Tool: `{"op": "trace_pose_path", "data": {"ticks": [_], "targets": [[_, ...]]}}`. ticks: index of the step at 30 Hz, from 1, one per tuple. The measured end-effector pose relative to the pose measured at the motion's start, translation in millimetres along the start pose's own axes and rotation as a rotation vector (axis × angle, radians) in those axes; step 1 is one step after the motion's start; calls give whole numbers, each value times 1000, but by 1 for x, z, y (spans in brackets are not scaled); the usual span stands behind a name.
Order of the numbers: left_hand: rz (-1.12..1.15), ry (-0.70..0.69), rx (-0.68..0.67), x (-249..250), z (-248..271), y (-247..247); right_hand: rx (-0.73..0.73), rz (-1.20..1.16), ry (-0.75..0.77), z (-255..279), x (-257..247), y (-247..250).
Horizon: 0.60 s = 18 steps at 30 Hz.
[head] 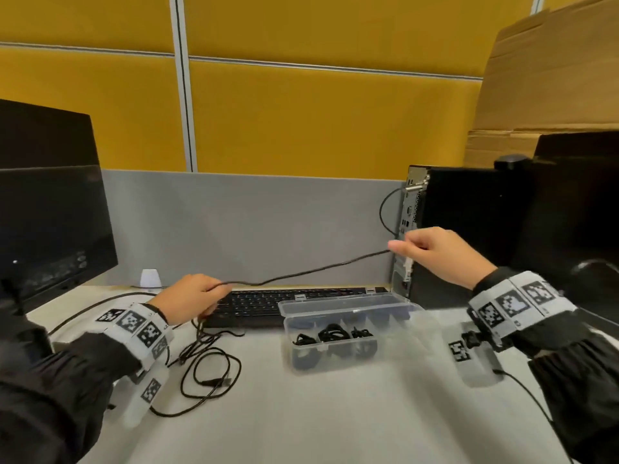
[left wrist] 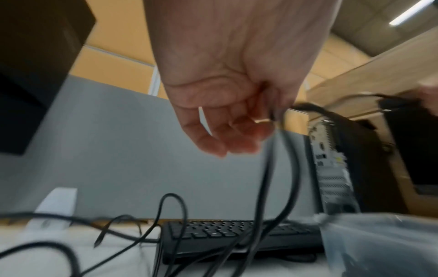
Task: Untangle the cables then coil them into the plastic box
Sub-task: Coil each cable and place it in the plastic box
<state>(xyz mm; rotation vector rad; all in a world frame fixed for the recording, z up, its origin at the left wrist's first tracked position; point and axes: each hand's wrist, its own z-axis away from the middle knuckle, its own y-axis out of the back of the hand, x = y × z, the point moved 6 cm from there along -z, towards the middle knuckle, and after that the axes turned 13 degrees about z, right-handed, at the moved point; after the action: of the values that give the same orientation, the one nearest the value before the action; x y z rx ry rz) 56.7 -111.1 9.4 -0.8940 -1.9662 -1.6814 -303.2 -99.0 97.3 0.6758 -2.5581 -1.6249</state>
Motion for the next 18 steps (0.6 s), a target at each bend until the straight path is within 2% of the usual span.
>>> {"op": "trace_pose_path", "data": {"ticks": [4, 6, 8, 10, 11, 13, 16, 18], "targets": [[325, 114, 52, -14, -4, 12, -74, 212, -239, 24, 75, 6], [383, 132, 82, -14, -5, 19, -140, 291, -348, 34, 105, 1], [266, 129, 117, -4, -4, 24, -246, 414, -464, 42, 130, -7], [16, 79, 135, 20, -2, 25, -341, 532, -540, 48, 140, -19], [-85, 36, 119, 36, -1, 20, -363, 550, -524, 49, 136, -26], [-188, -57, 60, 74, 3, 0, -359, 444, -384, 43, 112, -44], [-193, -214, -40, 125, 9, -37, -240, -11, -133, 31, 38, -59], [-137, -352, -112, 155, 17, -59, -224, -192, 56, 27, -20, -59]]}}
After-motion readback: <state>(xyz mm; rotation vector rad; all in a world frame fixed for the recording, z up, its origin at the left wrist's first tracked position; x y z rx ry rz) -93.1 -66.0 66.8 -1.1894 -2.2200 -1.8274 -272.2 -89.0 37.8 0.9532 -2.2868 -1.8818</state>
